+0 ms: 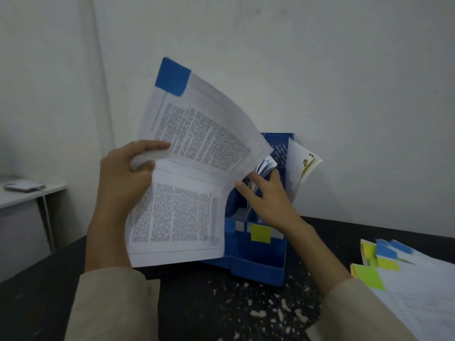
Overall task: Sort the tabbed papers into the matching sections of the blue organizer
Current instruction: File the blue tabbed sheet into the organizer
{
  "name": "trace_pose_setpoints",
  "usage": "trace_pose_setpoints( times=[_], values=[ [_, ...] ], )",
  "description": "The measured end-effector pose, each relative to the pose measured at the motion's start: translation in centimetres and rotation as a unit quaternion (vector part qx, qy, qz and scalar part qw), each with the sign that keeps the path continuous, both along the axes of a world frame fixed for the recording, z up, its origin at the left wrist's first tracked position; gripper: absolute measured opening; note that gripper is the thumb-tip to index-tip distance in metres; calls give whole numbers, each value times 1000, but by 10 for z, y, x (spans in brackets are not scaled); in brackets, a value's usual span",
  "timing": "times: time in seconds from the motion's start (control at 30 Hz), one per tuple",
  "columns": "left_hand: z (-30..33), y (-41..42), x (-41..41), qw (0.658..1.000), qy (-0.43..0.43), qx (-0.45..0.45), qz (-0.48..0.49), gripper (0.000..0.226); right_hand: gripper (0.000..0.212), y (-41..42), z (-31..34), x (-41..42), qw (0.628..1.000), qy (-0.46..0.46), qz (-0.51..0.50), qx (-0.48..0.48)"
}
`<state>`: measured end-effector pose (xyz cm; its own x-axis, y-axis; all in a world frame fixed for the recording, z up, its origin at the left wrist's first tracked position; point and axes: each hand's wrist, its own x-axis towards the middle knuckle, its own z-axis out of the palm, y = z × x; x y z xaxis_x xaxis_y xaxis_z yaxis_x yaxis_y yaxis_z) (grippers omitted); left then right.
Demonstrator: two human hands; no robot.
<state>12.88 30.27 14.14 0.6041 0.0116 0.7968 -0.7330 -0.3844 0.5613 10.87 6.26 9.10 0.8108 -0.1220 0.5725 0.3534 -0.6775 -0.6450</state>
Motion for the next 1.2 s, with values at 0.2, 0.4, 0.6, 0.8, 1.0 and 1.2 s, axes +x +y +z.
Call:
trace_pose_setpoints(
  times=[0.2,0.4,0.6,0.8,1.0,1.2],
  values=[
    [0,-4,0,999,13,-43,28,50,60,-3,0,-3,998,37,-22,48],
    [8,-37,-5,998,-33,-30,43,52,61,-13,-1,-6,998,41,-30,47],
    [11,-75,-14,982,-157,-3,110,62,61,-14,0,-3,999,35,-22,31],
    [13,-89,-22,979,-189,2,75,67,69,-6,1,2,995,6,-91,-33],
    [14,-77,-20,990,-128,-34,43,64,66,7,-1,5,972,34,-182,-146],
    [11,-74,-14,994,-81,-70,1,62,57,15,1,8,968,99,-179,-144]
  ],
)
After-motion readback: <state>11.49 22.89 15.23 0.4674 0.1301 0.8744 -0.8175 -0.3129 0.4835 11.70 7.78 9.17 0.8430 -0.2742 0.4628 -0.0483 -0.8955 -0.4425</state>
